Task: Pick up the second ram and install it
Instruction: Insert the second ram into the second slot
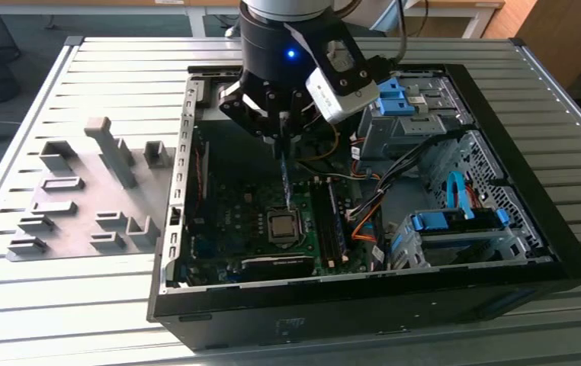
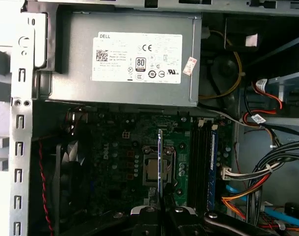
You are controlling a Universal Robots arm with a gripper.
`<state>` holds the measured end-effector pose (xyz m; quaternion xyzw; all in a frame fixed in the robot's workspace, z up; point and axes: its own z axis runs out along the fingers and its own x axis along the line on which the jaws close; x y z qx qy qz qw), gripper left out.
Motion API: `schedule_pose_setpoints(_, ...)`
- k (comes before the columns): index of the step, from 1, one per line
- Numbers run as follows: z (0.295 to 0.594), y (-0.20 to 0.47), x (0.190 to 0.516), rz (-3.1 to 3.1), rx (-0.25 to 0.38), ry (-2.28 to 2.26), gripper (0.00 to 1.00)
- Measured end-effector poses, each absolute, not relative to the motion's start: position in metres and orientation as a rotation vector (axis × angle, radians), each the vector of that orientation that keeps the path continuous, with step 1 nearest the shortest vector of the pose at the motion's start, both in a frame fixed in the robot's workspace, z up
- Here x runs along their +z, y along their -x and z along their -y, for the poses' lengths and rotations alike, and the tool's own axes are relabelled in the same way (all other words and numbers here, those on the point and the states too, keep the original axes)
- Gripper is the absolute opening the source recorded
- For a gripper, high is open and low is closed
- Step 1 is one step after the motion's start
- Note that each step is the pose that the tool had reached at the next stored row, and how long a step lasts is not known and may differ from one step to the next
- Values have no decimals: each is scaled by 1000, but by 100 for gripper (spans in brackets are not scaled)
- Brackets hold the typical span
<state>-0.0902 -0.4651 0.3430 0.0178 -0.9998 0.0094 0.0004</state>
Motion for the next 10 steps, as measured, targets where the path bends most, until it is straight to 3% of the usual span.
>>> schedule_pose_setpoints(10, 465, 90, 343, 3140, 29, -54, 14)
